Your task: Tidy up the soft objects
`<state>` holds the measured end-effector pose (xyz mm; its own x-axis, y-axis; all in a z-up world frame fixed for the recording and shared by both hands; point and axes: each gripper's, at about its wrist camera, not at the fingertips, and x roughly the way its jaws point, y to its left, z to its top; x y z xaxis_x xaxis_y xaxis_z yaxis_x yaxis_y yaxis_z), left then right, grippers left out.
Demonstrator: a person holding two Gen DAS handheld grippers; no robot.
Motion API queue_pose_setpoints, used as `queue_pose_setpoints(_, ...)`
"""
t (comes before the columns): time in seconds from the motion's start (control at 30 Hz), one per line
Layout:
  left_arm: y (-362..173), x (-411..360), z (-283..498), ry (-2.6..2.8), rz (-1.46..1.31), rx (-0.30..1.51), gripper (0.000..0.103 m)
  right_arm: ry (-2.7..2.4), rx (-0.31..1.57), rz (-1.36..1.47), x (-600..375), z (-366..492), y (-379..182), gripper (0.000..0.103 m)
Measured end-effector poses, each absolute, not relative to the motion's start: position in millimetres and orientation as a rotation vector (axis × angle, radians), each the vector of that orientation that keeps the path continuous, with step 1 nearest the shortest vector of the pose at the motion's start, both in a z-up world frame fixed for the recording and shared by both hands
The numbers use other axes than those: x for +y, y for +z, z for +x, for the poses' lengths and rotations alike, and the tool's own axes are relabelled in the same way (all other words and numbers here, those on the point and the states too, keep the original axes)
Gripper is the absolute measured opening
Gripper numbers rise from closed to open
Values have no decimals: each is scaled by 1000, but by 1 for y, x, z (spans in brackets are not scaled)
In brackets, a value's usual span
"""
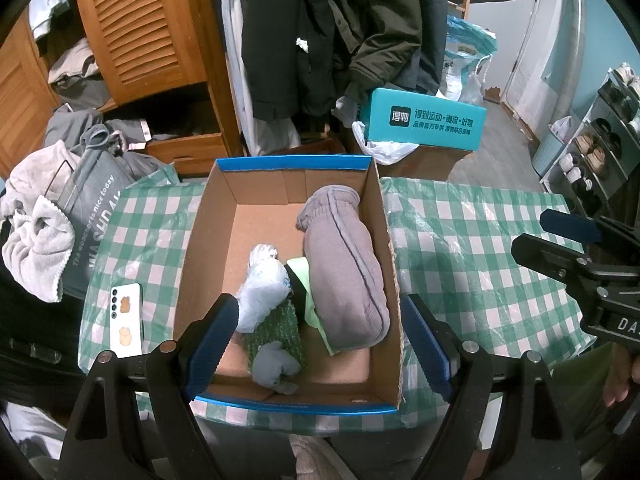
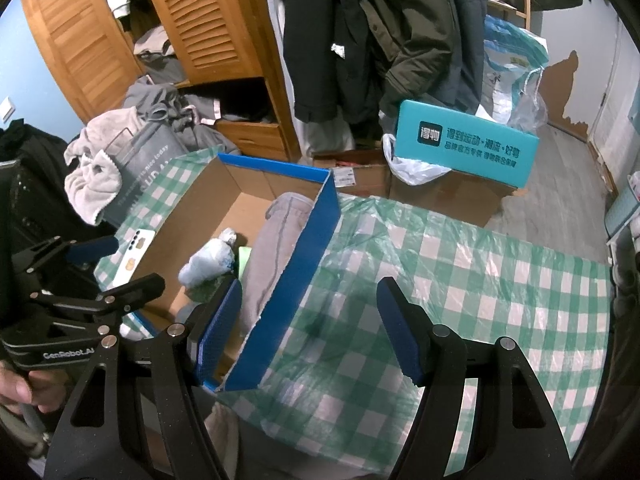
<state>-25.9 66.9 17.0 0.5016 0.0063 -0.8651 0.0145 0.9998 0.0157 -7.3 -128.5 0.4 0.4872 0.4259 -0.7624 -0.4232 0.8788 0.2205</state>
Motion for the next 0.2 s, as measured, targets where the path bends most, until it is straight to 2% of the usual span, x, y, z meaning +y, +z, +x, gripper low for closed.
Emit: queue_pose_setpoints(0.2,17,67,-26,-5,21,1048,85,508,940,9,-133,-5,-5,69)
